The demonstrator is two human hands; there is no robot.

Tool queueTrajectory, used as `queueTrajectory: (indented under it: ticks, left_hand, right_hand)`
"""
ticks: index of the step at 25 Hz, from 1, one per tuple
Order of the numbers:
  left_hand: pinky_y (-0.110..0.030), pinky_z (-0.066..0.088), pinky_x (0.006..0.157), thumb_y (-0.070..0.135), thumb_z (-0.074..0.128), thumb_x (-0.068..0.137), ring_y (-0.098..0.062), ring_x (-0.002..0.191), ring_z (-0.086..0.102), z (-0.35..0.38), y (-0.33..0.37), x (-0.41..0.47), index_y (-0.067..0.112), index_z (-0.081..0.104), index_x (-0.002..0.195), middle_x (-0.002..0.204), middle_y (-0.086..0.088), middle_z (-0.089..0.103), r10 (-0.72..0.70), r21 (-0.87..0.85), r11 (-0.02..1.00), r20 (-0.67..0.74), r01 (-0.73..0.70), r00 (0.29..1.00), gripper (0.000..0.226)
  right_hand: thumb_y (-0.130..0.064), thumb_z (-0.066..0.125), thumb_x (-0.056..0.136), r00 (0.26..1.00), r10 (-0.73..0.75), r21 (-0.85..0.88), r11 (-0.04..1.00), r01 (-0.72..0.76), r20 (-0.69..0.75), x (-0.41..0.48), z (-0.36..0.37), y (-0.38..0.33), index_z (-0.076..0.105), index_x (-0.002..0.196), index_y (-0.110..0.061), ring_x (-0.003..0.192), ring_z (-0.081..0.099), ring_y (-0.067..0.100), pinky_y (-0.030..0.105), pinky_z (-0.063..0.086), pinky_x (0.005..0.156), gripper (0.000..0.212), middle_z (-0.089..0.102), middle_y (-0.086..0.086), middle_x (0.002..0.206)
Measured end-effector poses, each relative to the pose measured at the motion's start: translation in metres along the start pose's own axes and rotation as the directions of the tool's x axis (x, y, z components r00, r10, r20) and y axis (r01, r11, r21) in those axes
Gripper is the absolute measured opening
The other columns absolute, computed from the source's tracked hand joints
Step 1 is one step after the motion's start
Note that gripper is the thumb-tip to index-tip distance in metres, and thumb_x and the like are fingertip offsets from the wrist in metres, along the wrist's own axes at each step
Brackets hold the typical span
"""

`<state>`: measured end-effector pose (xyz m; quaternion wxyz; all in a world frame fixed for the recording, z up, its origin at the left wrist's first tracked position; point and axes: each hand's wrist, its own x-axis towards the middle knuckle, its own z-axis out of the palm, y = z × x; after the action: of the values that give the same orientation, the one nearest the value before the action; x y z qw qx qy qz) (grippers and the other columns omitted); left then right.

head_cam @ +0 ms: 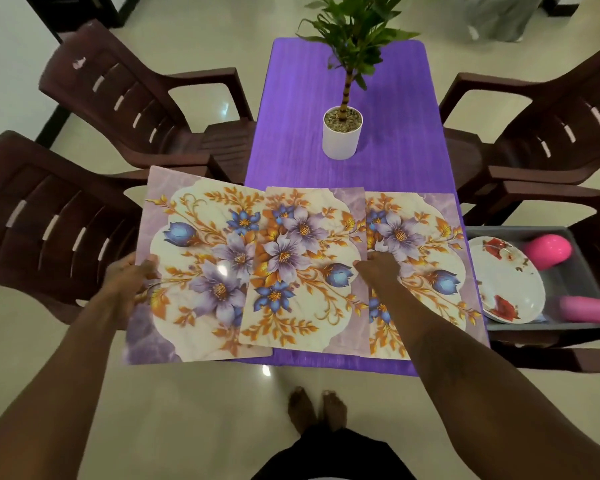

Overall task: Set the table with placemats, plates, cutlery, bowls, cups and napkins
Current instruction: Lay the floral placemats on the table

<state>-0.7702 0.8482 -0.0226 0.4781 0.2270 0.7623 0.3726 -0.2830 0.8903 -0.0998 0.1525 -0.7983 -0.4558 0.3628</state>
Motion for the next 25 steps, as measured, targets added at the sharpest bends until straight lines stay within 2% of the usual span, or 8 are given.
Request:
queueTrajectory:
  ticks: [3, 7, 9, 12, 15, 17, 21, 25]
  left_hand:
    - [-0.063, 0.053, 0.095, 0.030, 0.070, 0.096, -0.041, 0.106, 0.069, -0.022, 0.013, -0.017, 0.019, 0.072, 0.116, 0.118, -0.022, 0.071, 0.034, -0.012, 0.999, -0.043, -0.034, 0.998, 0.023]
    - [-0.046, 0.059, 0.074, 0.022, 0.067, 0.099, -0.033, 0.090, 0.068, -0.047, 0.030, -0.040, 0.010, 0.070, 0.121, 0.111, -0.020, 0.070, 0.109, 0.026, 0.994, -0.098, -0.107, 0.989, 0.025]
    - [-0.043, 0.060, 0.070, 0.023, 0.064, 0.101, -0.029, 0.086, 0.071, -0.056, 0.037, -0.054, 0.012, 0.069, 0.118, 0.103, -0.013, 0.074, 0.143, 0.043, 0.989, -0.122, -0.139, 0.982, 0.021]
    - [-0.024, 0.058, 0.049, 0.017, 0.055, 0.104, -0.009, 0.060, 0.071, -0.073, 0.043, -0.070, 0.016, 0.067, 0.108, 0.072, 0.006, 0.074, 0.165, -0.065, 0.983, -0.122, -0.174, 0.979, 0.012]
    - [-0.016, 0.057, 0.056, 0.019, 0.051, 0.105, -0.001, 0.055, 0.063, -0.084, 0.045, -0.075, 0.020, 0.067, 0.113, 0.074, 0.011, 0.071, 0.179, -0.237, 0.952, -0.092, -0.196, 0.980, 0.018]
    - [-0.010, 0.050, 0.052, 0.020, 0.049, 0.107, 0.002, 0.047, 0.052, -0.083, 0.046, -0.076, 0.022, 0.063, 0.121, 0.070, 0.016, 0.067, 0.194, -0.313, 0.925, -0.093, -0.214, 0.976, 0.020]
    - [-0.018, 0.059, 0.061, 0.027, 0.055, 0.104, -0.001, 0.066, 0.070, -0.063, 0.051, -0.082, 0.024, 0.063, 0.132, 0.093, 0.012, 0.076, 0.214, -0.361, 0.903, -0.094, -0.234, 0.972, 0.028]
    - [-0.030, 0.064, 0.073, 0.028, 0.062, 0.101, -0.011, 0.090, 0.075, -0.039, 0.053, -0.081, 0.027, 0.068, 0.129, 0.112, 0.005, 0.076, 0.209, -0.415, 0.885, -0.050, -0.211, 0.977, 0.029]
  right_hand:
    - [-0.027, 0.074, 0.078, 0.999, -0.035, -0.068, 0.997, 0.036, 0.016, 0.003, -0.002, -0.001, 0.080, 0.107, -0.007, 0.106, 0.069, 0.034, 0.029, 0.048, 0.081, 0.035, 0.076, 0.014, 0.106]
    - [-0.009, 0.071, 0.080, 0.992, -0.129, -0.153, 0.980, 0.126, -0.013, 0.000, 0.002, 0.003, 0.078, 0.098, 0.000, 0.100, 0.069, 0.040, 0.034, 0.053, 0.083, 0.021, 0.074, 0.020, 0.100]
    - [-0.014, 0.069, 0.081, 0.987, -0.156, -0.170, 0.974, 0.150, -0.025, 0.000, 0.003, 0.004, 0.078, 0.099, 0.001, 0.100, 0.069, 0.041, 0.034, 0.052, 0.083, 0.024, 0.073, 0.021, 0.100]
    - [-0.025, 0.066, 0.073, 0.989, -0.145, -0.143, 0.980, 0.139, -0.028, 0.001, 0.005, 0.003, 0.076, 0.101, 0.002, 0.098, 0.070, 0.041, 0.033, 0.052, 0.079, 0.041, 0.073, 0.021, 0.098]
    - [-0.015, 0.079, 0.078, 0.984, -0.166, -0.186, 0.971, 0.153, -0.060, 0.002, 0.005, 0.005, 0.074, 0.100, 0.005, 0.095, 0.071, 0.039, 0.035, 0.054, 0.081, 0.030, 0.073, 0.021, 0.095]
    - [-0.013, 0.079, 0.079, 0.975, -0.212, -0.226, 0.955, 0.192, -0.066, -0.001, 0.006, 0.005, 0.074, 0.097, 0.007, 0.094, 0.070, 0.040, 0.034, 0.052, 0.081, 0.027, 0.072, 0.022, 0.094]
    - [-0.005, 0.078, 0.074, 0.963, -0.251, -0.239, 0.945, 0.224, -0.093, -0.002, 0.009, 0.005, 0.074, 0.087, 0.010, 0.085, 0.070, 0.045, 0.031, 0.047, 0.073, 0.020, 0.072, 0.026, 0.085]
    - [-0.014, 0.070, 0.075, 0.945, -0.322, -0.313, 0.905, 0.288, -0.063, -0.003, 0.011, 0.003, 0.073, 0.085, 0.010, 0.082, 0.069, 0.045, 0.038, 0.053, 0.076, 0.026, 0.069, 0.027, 0.083]
